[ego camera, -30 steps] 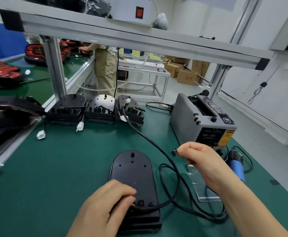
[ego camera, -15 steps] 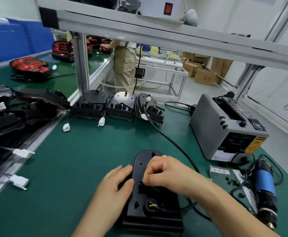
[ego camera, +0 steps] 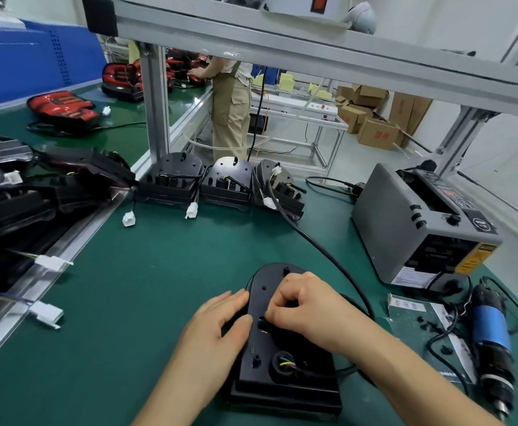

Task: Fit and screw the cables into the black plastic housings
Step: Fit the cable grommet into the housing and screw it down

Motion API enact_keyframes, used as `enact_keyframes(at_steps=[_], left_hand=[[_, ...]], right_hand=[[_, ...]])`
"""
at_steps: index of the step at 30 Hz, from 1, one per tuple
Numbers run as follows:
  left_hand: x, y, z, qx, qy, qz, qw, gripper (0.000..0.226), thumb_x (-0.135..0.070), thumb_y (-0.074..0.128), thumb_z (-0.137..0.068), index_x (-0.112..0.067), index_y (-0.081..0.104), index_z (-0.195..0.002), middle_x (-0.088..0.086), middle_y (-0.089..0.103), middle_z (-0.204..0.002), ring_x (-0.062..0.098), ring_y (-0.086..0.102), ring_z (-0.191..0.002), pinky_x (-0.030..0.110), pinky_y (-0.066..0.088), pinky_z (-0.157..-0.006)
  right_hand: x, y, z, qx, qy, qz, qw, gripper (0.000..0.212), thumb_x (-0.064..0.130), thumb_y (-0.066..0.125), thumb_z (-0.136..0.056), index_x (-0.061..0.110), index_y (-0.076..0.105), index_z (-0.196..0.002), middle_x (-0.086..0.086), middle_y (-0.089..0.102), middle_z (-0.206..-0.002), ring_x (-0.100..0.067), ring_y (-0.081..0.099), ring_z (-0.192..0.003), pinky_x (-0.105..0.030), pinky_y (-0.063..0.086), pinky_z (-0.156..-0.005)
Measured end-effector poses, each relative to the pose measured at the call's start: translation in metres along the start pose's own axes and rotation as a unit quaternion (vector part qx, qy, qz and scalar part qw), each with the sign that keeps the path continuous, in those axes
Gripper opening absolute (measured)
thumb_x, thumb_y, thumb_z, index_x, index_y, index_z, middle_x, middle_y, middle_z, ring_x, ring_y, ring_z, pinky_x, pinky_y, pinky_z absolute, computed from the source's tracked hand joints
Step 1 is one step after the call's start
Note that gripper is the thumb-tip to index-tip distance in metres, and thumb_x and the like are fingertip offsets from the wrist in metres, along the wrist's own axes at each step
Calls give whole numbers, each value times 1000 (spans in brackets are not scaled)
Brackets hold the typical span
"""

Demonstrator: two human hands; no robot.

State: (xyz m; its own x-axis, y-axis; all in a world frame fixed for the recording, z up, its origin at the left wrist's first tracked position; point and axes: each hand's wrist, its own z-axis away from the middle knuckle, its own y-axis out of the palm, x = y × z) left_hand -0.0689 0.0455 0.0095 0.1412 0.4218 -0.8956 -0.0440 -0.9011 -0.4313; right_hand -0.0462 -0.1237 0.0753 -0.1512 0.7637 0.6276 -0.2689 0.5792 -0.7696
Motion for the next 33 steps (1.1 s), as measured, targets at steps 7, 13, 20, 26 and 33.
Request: enact_keyframes(at_steps=[7, 13, 20, 26, 33], left_hand=[[-1, 0, 0, -2, 2, -4, 1000, 41, -17, 57, -91, -30, 55, -130, -30, 45, -124, -7, 35, -129, 18, 23, -111], [-2, 0, 0, 0, 4, -1, 1000, 41, -16, 57, -92, -28, 55, -131, -27, 46, -126, -5, 35, -129, 16, 23, -110], [-4, -2, 0, 2, 7, -5, 1000, 41, -15, 57, -92, -29, 55, -131, -34, 42, -119, -9, 34, -127, 7, 20, -103], [-5, 0, 0, -3, 3, -7, 1000, 41, -17, 56, -91, -30, 55, -130, -28, 46, -126, -10, 32, -127, 7, 20, -103], [-11, 9, 2, -50, -23, -24, 998, 39, -30, 65, -82, -45, 60, -118, -47, 30, -101, -15, 30, -121, 13, 24, -100]], right_hand=[[0, 4, 0, -17, 7, 25, 1000, 22, 26, 65, -83, 30, 58, -62, 9, 57, -85, -5, 43, -100, -14, 35, -80], [2, 4, 0, -18, 12, 38, 999, 21, 28, 64, -83, 30, 57, -63, 9, 56, -85, -6, 43, -101, -16, 35, -79], [2, 4, -1, -20, 13, 50, 998, 15, 28, 64, -83, 27, 61, -68, 9, 57, -87, -7, 42, -102, -22, 37, -82], [1, 6, -1, -31, 5, 62, 998, 13, 29, 63, -82, 24, 64, -70, 8, 58, -84, -9, 43, -99, -24, 40, -82], [1, 7, -1, -36, -2, 74, 997, 21, 30, 62, -83, 30, 57, -63, 9, 57, -83, -9, 44, -98, -26, 42, -84]])
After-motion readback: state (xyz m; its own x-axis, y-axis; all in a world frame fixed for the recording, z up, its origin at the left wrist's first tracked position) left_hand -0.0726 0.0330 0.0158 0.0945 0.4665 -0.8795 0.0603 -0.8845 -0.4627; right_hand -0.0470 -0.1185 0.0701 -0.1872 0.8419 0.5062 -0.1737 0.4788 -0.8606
